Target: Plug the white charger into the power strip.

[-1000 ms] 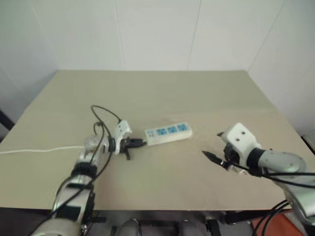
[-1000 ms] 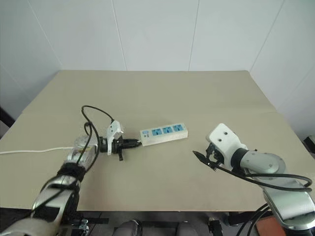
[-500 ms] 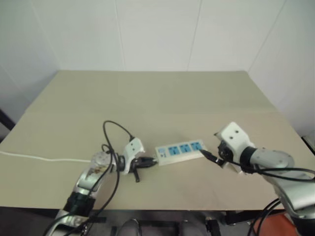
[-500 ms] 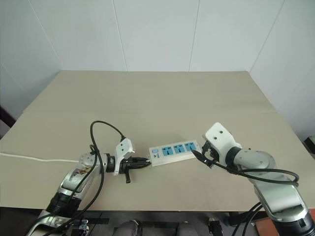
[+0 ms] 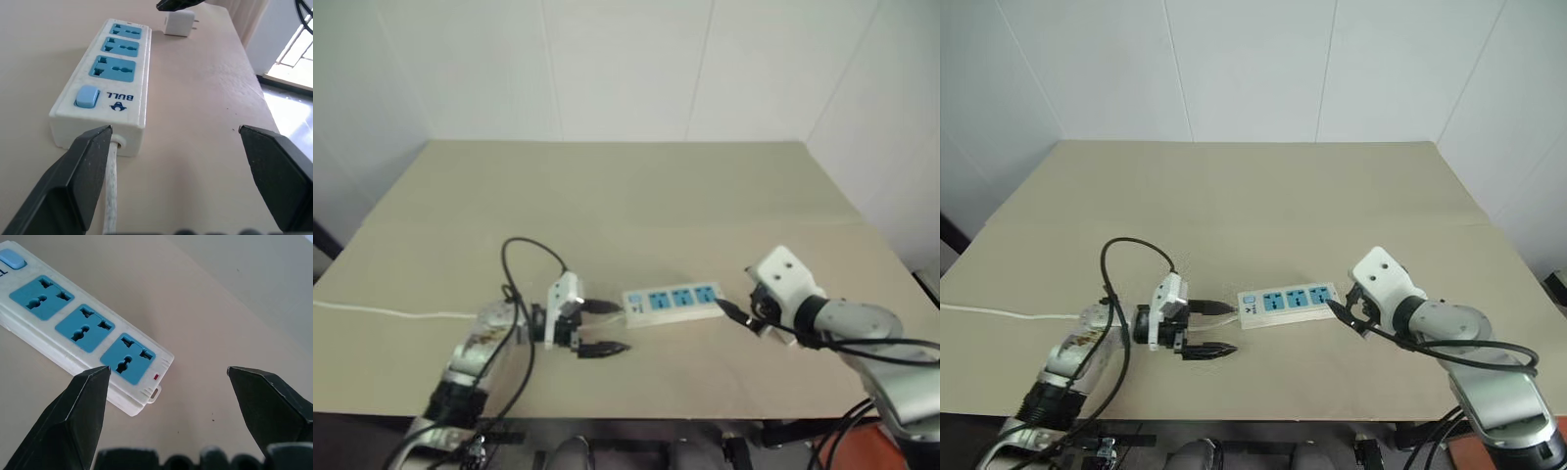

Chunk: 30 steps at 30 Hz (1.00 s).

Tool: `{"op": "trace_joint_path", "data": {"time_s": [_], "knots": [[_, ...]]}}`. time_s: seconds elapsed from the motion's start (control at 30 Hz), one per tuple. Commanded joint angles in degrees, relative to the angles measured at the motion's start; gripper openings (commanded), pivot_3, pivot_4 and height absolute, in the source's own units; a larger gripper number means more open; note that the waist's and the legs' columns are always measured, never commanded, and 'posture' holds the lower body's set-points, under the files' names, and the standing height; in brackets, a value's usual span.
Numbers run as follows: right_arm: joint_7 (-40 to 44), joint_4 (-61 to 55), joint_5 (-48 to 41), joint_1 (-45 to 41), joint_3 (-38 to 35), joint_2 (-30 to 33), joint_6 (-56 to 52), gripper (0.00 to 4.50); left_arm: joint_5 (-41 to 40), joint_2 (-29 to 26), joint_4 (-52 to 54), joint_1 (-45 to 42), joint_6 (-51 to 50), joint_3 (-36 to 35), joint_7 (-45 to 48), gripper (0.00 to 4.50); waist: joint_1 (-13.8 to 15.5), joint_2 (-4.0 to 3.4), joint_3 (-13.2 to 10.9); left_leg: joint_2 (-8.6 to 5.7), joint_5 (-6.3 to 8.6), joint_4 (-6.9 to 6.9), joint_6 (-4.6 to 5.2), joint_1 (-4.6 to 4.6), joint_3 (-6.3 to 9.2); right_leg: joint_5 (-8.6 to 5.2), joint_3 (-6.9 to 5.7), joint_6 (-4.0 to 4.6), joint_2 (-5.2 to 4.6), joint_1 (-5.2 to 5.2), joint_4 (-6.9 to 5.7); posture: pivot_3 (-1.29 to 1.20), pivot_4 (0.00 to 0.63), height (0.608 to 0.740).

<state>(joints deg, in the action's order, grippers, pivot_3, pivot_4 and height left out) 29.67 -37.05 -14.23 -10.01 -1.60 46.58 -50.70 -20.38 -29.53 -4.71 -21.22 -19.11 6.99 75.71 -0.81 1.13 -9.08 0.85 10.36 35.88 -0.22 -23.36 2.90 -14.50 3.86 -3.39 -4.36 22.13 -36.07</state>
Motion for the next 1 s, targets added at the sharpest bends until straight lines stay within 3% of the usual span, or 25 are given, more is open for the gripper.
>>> {"op": "trace_joint_path", "data": {"time_s": [0.03,0.17,0.3,0.47,0.6,0.83,1.0], "knots": [[-0.59,-1.67,0.60,-0.59,-2.09,0.30,0.02,4.50,-3.40,-0.39,-5.77,-3.49,5.68,-4.53,4.11,4.45,-0.01,0.00,0.00,0.01,0.00,0.00,0.00,0.00,0.00,0.00,0.00,0.00,0.01,0.00,0.02,0.00,0.150,0.740],[-0.47,-0.91,0.57,-1.25,-1.48,-0.15,0.70,4.50,-4.05,8.64,-22.81,-10.53,21.25,-11.23,-1.00,4.45,0.81,-0.01,0.02,-0.03,0.00,0.05,0.00,-0.04,0.00,0.00,-0.01,-0.01,-0.04,-0.03,0.05,0.00,0.150,0.740],[-0.32,-0.41,0.94,-1.84,-0.64,-0.07,0.97,4.50,-3.72,10.95,-37.06,-16.92,26.61,-11.15,9.27,4.45,0.66,0.01,0.02,-0.04,0.00,0.07,0.00,-0.17,0.00,0.02,-0.03,-0.03,-0.01,0.03,0.10,0.00,0.150,0.740],[-0.24,-1.09,1.05,-1.39,-1.83,0.57,0.13,4.50,-0.89,13.55,-49.17,-21.25,36.09,-10.83,14.04,4.45,0.12,0.01,0.02,-0.04,0.00,0.02,0.01,-0.17,0.01,0.02,-0.03,-0.03,-0.01,0.05,0.10,0.00,0.150,0.740],[-0.95,-2.53,1.44,0.27,-2.73,0.76,-0.87,4.50,1.48,14.58,-53.61,-22.67,39.93,-9.46,16.58,4.45,-0.01,0.02,0.02,-0.03,0.00,0.04,0.01,-0.15,0.03,0.02,-0.03,-0.03,0.01,0.04,0.05,0.00,0.150,0.740],[-2.29,-5.65,1.38,2.24,-4.29,-0.41,-2.75,4.50,5.38,17.93,-58.68,-22.59,49.72,-10.10,9.31,4.45,0.07,0.02,0.02,-0.04,0.00,0.06,0.01,-0.16,0.04,0.02,-0.02,-0.04,0.00,0.04,0.05,0.00,0.150,0.740],[-2.92,-5.71,1.47,2.38,-4.43,-0.63,-3.09,4.50,7.19,19.03,-59.94,-22.10,50.71,-9.51,7.15,4.45,0.04,0.02,0.02,-0.04,0.00,0.05,0.01,-0.13,0.04,0.02,-0.03,-0.05,0.00,0.01,0.04,0.00,0.150,0.740]]}}
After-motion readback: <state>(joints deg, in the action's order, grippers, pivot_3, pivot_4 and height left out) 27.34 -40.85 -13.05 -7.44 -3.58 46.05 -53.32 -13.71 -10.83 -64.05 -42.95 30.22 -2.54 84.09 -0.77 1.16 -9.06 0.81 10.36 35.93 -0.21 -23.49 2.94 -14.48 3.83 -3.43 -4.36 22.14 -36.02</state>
